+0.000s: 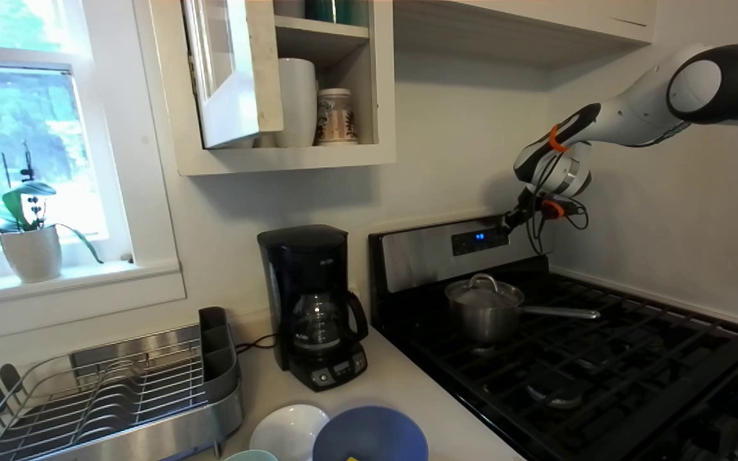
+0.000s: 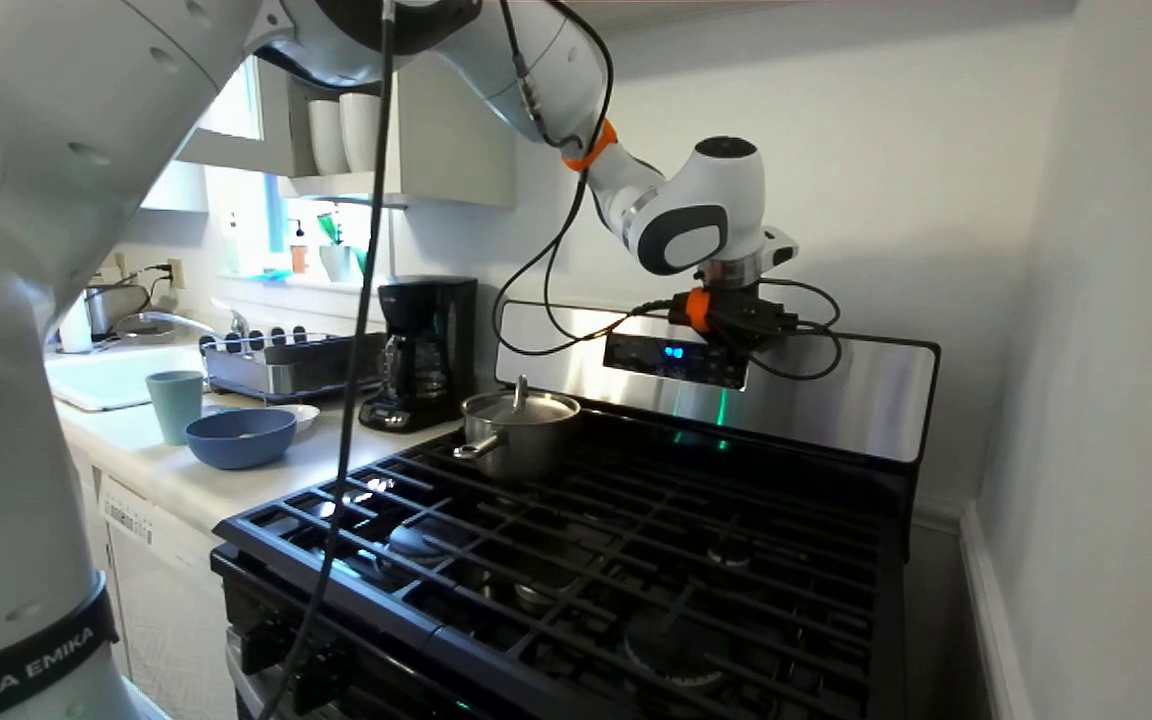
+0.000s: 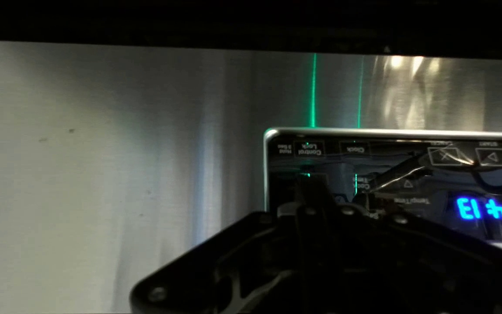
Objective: Press a button on the stove
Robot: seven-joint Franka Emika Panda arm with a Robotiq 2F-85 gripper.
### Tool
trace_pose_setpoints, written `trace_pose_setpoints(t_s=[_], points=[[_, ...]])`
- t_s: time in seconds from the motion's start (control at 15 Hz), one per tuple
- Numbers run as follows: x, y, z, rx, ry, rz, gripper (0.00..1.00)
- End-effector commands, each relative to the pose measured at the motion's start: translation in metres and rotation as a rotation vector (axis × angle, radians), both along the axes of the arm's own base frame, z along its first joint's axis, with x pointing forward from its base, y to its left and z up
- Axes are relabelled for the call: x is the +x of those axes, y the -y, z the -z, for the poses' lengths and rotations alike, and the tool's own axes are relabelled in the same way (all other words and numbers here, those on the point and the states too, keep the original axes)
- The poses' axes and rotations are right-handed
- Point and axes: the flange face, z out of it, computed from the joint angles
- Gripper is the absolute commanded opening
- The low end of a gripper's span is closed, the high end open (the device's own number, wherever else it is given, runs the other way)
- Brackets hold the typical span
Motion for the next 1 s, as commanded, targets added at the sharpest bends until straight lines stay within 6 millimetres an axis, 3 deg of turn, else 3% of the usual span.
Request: trace_pose_setpoints(t_s=[0.0,0.93], points=[[0.0094,0.0043,0.0015,0.022,0.000,0.000,0.00],[0.0053,0.0039,-0.0058,0.018,-0.074,-0.016,0.00]])
